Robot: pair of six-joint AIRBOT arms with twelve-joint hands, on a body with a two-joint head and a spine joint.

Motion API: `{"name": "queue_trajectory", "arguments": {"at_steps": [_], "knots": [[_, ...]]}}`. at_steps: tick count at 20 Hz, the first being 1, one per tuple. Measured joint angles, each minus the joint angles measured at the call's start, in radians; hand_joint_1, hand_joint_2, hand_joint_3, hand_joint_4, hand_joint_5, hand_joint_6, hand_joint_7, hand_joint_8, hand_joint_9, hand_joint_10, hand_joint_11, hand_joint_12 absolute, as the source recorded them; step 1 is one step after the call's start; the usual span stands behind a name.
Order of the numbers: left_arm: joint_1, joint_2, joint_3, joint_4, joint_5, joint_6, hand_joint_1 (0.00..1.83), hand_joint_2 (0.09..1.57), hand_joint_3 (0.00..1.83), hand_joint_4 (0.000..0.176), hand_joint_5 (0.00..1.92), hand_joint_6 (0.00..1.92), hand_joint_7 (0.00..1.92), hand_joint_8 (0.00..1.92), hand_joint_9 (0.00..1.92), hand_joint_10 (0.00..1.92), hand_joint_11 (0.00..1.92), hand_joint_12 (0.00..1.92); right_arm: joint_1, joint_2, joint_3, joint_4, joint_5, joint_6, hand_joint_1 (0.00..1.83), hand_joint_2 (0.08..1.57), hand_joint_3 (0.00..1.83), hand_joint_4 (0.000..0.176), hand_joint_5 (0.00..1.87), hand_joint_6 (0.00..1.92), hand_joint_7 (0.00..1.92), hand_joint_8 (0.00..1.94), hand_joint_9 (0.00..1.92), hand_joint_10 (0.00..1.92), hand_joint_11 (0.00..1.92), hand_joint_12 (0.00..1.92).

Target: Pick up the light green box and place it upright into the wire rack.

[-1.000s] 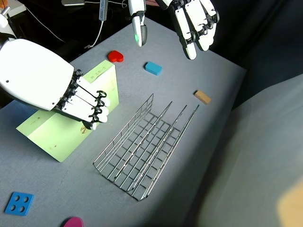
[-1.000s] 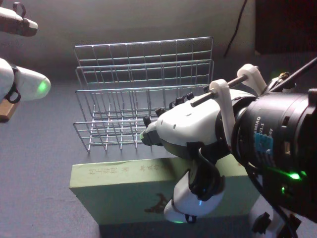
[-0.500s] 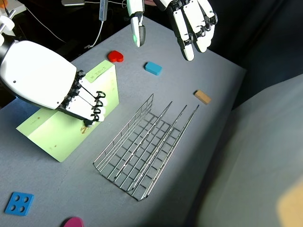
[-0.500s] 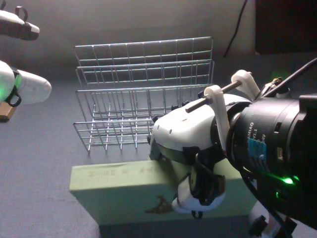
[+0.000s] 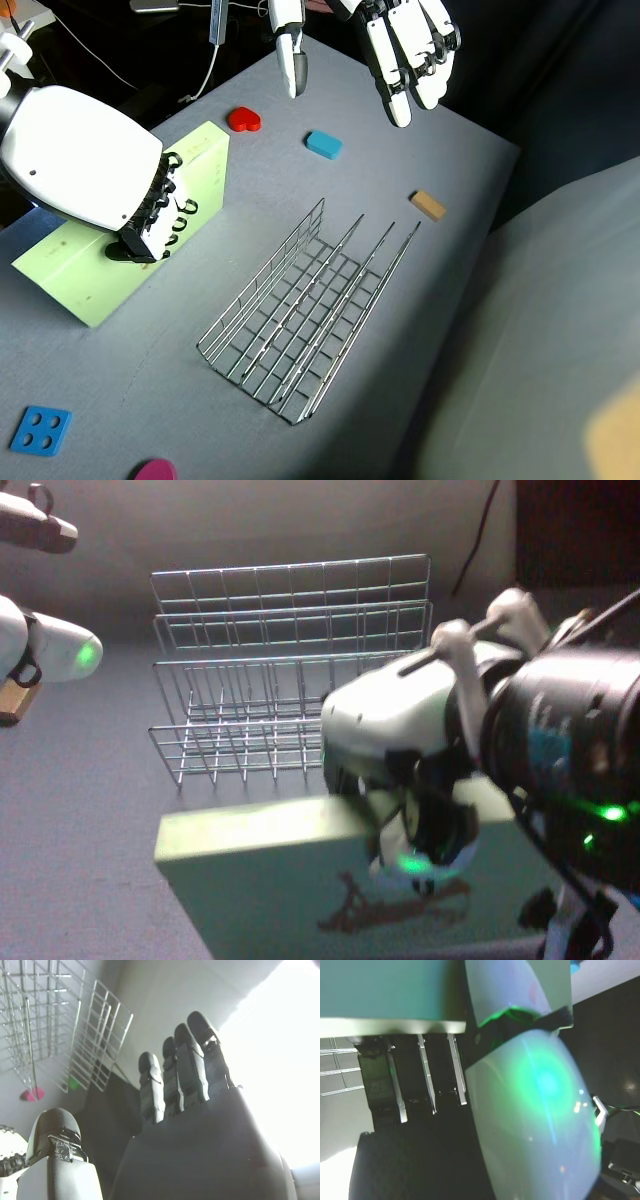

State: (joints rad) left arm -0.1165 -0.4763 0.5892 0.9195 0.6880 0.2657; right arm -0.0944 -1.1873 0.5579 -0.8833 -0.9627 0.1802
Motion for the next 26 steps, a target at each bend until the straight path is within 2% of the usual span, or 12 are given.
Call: {"name": "queue_trajectory", "arguments": {"at_steps": [7,10,14,19,26], "knots": [[-0.008,0.0,0.0,-0.001,0.019,0.001,0.26,1.1,0.0,0.093,0.29,0.0,0.22,0.0,0.25,0.01,0.0,0.78,0.13,0.052,-0.028,0.006,-0.002,-0.084,1.37,1.14,0.0,0.0,0.85,0.99,0.97,1.05,0.85,1.39,0.83,1.47],[-0.031,0.0,0.0,0.003,0.043,0.034,0.26,1.1,0.0,0.093,0.29,0.0,0.22,0.0,0.24,0.0,0.0,0.78,0.182,0.068,-0.028,0.008,-0.019,-0.113,1.37,1.14,0.0,0.0,0.85,0.99,0.97,1.05,0.85,1.39,0.82,1.47],[-0.041,0.0,0.0,-0.007,0.046,0.037,0.26,1.1,0.0,0.092,0.3,0.01,0.22,0.0,0.24,0.0,0.0,0.78,0.241,0.069,-0.028,0.0,-0.018,-0.145,1.37,1.14,0.0,0.0,0.85,0.99,0.97,1.06,0.84,1.39,0.81,1.47],[-0.047,0.0,0.001,0.0,0.064,0.037,0.28,1.09,0.0,0.091,0.33,0.01,0.25,0.01,0.25,0.0,0.0,0.77,0.245,0.061,-0.016,-0.033,0.008,-0.156,1.37,1.15,0.0,0.0,0.83,0.99,0.95,1.09,0.84,1.42,0.79,1.49],[-0.054,0.0,0.001,0.006,0.073,0.037,0.28,1.09,0.0,0.09,0.31,0.0,0.23,0.0,0.23,0.0,0.0,0.75,0.245,0.0,0.09,-0.067,0.032,-0.157,1.37,1.15,0.0,0.0,0.83,0.99,0.94,1.11,0.83,1.42,0.81,1.49]]}}
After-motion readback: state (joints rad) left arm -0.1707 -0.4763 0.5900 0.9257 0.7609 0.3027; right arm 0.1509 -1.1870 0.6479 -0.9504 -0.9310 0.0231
